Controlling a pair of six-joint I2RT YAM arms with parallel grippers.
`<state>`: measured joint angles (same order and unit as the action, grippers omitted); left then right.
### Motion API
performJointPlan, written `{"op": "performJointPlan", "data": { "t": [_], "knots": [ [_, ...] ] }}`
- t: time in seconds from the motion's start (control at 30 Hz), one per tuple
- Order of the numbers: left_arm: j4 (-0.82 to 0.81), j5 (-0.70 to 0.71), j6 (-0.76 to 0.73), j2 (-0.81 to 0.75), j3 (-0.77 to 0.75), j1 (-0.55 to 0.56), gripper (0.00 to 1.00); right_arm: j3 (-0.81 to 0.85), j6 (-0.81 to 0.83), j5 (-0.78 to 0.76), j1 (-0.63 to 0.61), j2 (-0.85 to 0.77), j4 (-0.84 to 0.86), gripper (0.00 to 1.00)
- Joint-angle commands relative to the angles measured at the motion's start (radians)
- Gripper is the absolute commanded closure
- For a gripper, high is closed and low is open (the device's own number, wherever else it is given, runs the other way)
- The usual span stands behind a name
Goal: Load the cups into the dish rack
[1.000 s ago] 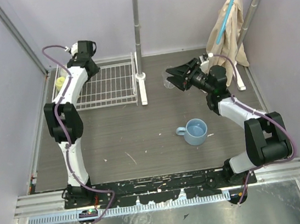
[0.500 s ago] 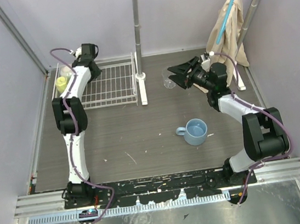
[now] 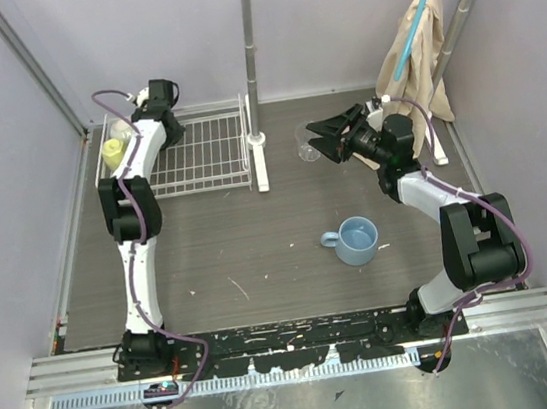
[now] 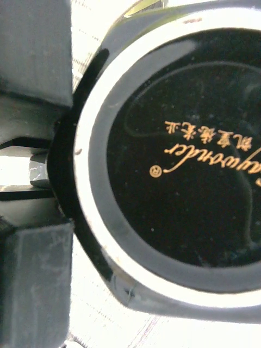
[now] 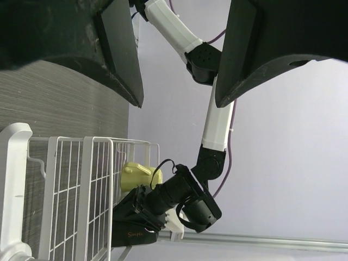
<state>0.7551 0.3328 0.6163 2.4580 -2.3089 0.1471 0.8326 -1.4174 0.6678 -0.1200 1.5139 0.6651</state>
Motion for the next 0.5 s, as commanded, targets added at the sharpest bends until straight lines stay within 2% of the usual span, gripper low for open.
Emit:
{"op": "performJointPlan", "data": {
  "t": [0.0,0.47],
  "knots": [
    [-0.087,0.035,0.036,-0.048,0.036,-0.015,1.0,0.036,0.008,0.015,0.007,-0.005,0.058,0.39],
    [-0.098,0.015,0.025,-0.093,0.136,-0.016,1.0,0.024,0.007,0.013,0.007,-0.015,0.059,0.39]
  ]
}}
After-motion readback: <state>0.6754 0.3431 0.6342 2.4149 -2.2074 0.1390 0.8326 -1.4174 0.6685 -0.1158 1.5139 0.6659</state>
